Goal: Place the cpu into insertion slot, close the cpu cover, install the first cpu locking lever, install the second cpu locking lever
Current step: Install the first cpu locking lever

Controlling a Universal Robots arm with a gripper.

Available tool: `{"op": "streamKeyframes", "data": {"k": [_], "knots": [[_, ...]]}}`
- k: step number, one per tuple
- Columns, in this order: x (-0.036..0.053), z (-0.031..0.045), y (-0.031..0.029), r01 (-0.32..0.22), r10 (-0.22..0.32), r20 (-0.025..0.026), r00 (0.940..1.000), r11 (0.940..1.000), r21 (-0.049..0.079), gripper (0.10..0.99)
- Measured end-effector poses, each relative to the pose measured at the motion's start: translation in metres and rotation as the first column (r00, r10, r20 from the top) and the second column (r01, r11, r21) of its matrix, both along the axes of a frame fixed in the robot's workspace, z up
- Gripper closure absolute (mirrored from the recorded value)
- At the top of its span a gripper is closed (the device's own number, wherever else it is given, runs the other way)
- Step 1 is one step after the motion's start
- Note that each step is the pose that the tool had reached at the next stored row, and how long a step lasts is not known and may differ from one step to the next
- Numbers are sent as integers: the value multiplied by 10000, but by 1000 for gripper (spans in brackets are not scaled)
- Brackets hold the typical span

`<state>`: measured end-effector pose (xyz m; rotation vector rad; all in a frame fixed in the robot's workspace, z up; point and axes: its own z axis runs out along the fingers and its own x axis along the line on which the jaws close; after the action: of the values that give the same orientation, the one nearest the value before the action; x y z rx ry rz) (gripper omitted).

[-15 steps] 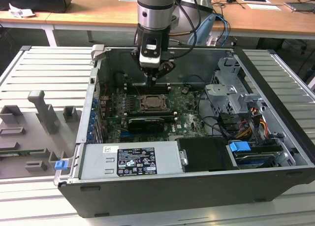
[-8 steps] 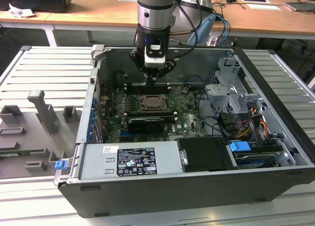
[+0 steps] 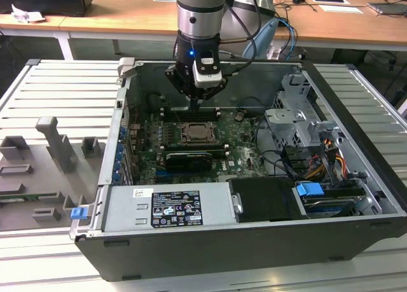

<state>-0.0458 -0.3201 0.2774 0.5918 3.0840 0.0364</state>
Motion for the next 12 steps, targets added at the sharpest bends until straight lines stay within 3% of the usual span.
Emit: {"op": "streamKeyframes", "data": {"k": [6, 9, 12], "knots": [[0, 0, 0, -679, 679, -1, 9977, 9977, -1, 980], [0, 0, 0, -1109, 1109, 0, 9938, 9938, 0, 980], [0, 0, 0, -1666, 1666, 0, 9860, 9860, 0, 980]]}}
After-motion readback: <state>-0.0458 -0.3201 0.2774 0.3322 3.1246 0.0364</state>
